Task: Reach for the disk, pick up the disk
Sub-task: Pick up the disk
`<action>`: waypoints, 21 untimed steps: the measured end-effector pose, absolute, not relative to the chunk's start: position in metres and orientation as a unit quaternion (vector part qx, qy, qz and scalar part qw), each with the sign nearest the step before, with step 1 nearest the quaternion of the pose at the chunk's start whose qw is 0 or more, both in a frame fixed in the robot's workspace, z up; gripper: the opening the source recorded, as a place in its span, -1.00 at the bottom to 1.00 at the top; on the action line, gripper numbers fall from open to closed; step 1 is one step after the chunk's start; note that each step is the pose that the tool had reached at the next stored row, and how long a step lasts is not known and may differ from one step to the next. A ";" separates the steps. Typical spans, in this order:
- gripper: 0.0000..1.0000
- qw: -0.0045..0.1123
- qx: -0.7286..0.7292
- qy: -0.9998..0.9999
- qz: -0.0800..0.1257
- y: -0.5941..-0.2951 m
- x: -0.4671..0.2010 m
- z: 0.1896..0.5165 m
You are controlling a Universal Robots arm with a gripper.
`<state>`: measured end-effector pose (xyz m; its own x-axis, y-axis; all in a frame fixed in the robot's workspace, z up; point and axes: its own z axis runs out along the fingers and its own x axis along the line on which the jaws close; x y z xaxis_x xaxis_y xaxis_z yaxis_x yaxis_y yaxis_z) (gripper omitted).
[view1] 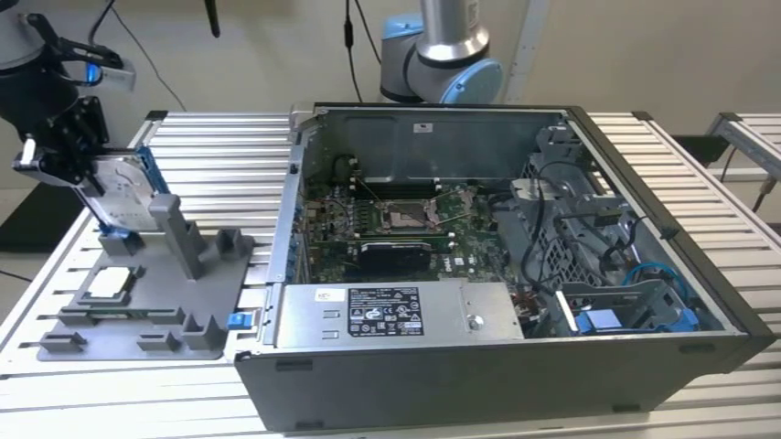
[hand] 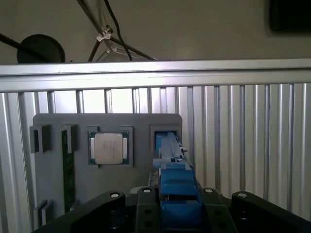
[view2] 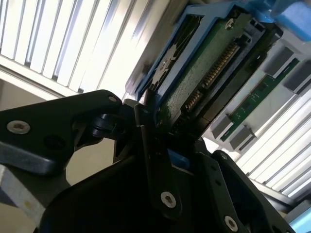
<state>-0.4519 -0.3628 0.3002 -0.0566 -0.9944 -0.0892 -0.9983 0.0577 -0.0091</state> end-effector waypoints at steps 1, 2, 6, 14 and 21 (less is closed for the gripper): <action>-1.00 0.036 -0.686 0.726 0.027 -0.363 -0.452 0.303; -1.00 0.036 -0.686 0.726 0.027 -0.363 -0.452 0.305; -1.00 0.036 -0.686 0.726 0.027 -0.363 -0.452 0.315; -1.00 0.034 -0.686 0.726 0.029 -0.363 -0.452 0.333; -1.00 0.030 -0.686 0.726 0.031 -0.363 -0.452 0.343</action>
